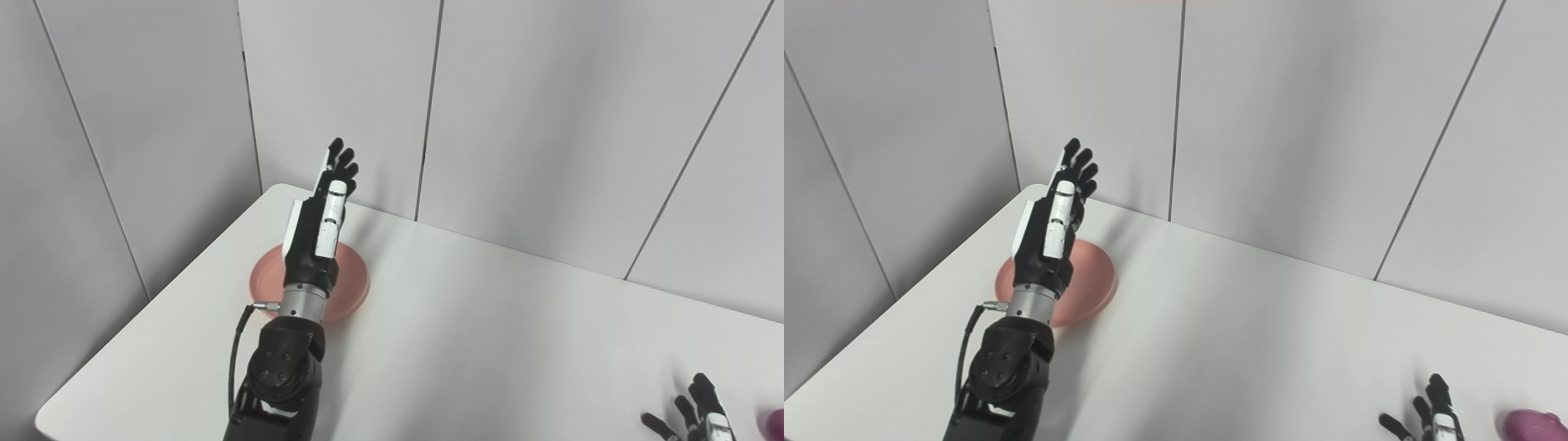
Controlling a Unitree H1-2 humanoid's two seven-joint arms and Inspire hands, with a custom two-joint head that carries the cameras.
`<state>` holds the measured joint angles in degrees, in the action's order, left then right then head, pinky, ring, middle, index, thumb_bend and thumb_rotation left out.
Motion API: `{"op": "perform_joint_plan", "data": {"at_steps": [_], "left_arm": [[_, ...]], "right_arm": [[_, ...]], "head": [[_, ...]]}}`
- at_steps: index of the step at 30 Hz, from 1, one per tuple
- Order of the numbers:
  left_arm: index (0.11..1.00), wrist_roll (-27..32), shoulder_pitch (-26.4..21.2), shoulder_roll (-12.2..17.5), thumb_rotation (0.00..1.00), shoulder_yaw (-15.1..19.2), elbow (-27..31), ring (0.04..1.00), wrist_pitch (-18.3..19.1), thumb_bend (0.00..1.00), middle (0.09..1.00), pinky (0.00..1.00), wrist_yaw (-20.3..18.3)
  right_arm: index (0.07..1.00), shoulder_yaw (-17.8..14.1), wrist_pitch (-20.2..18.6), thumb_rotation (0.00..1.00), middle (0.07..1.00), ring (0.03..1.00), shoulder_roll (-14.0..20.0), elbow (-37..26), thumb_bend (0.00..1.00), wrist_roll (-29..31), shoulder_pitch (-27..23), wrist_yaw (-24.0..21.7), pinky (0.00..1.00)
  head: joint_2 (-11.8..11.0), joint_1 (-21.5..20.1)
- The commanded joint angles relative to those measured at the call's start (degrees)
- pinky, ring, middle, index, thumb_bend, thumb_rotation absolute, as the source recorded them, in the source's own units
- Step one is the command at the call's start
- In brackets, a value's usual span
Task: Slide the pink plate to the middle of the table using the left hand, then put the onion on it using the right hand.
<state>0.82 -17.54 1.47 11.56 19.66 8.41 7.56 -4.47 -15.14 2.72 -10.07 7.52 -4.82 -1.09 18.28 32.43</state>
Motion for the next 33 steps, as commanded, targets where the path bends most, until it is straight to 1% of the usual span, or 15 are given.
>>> {"op": "perform_joint_plan", "data": {"at_steps": [1, 2, 6, 10, 12, 18, 22, 25, 30, 32, 33], "left_arm": [[0.979, -1.2, -2.4, 1.1, 1.00, 0.6, 2.8, 0.981, 0.5, 0.45, 0.989, 0.98, 1.1], [0.984, -1.2, -2.3, 1.3, 1.00, 0.8, 3.1, 0.988, 0.8, 0.44, 0.992, 0.99, 1.2], [0.983, 0.4, -2.2, 1.5, 1.00, 3.3, 4.4, 0.989, 0.9, 0.44, 0.994, 0.99, 2.0], [0.971, 0.7, -2.0, 1.6, 1.00, 5.0, 5.0, 0.982, 1.3, 0.43, 0.987, 0.97, 3.0], [0.971, 0.9, -1.7, 2.2, 1.00, 5.8, 5.0, 0.982, 1.1, 0.43, 0.988, 0.97, 3.0], [0.974, 2.2, -1.8, 2.5, 1.00, 7.2, 5.0, 0.981, 1.2, 0.44, 0.987, 0.96, 3.7], [0.965, 2.5, -1.6, 3.1, 1.00, 8.4, 4.5, 0.976, 0.2, 0.44, 0.984, 0.96, 4.5], [0.972, 3.2, -1.3, 3.9, 1.00, 9.7, 4.0, 0.980, -0.8, 0.46, 0.988, 0.97, 4.6], [0.982, 6.8, -0.6, 5.5, 1.00, 12.9, 1.7, 0.998, -3.1, 0.45, 1.000, 0.98, 4.4], [0.987, 7.9, -0.2, 6.0, 1.00, 13.8, 0.7, 1.000, -4.1, 0.45, 1.000, 1.00, 4.3], [0.988, 8.4, 0.0, 6.2, 1.00, 14.2, 0.4, 1.000, -4.5, 0.45, 1.000, 1.00, 4.2]], "right_arm": [[0.965, -0.2, 0.5, 0.94, 0.994, 0.983, 0.8, 0.1, 0.38, 0.4, -0.3, -0.8, 1.00], [0.961, -0.2, 0.8, 0.93, 0.991, 0.979, 0.9, 0.3, 0.40, 0.4, -0.3, -0.9, 1.00], [0.972, -0.2, 1.4, 0.92, 0.999, 0.989, 1.3, 0.6, 0.45, 0.8, -0.4, -1.2, 1.00], [0.964, -0.1, 1.4, 0.91, 0.999, 0.988, 1.5, 0.6, 0.46, 0.7, -0.4, -1.3, 1.00], [0.966, -0.1, 1.3, 0.91, 1.000, 0.989, 1.5, 0.4, 0.46, 0.9, -0.5, -1.3, 1.00], [0.964, -0.4, 0.8, 0.92, 0.995, 0.978, 2.2, -0.1, 0.50, 1.1, -0.5, -1.4, 1.00], [0.944, -0.6, 0.6, 0.89, 0.977, 0.958, 2.7, 0.0, 0.55, 0.9, -0.7, -1.3, 1.00], [0.943, -0.6, 0.9, 0.87, 0.976, 0.956, 2.9, 0.2, 0.57, 0.8, -0.7, -1.3, 0.97], [0.934, -0.6, 1.2, 0.86, 0.973, 0.956, 3.0, 0.4, 0.61, 0.3, -0.7, -1.2, 0.94], [0.937, -0.6, 1.3, 0.85, 0.975, 0.958, 3.1, 0.5, 0.65, 0.3, -0.7, -1.4, 0.94], [0.942, -0.6, 1.4, 0.85, 0.981, 0.963, 3.1, 0.5, 0.65, 0.4, -0.7, -1.4, 0.95]], "head": [[0.1, 0.0], [0.1, 0.0], [0.2, 0.1], [0.2, 0.2], [0.3, 0.8], [0.5, 2.0], [0.6, 2.5], [0.6, 2.7], [0.7, 2.6], [0.8, 2.7], [0.8, 2.7]]}}
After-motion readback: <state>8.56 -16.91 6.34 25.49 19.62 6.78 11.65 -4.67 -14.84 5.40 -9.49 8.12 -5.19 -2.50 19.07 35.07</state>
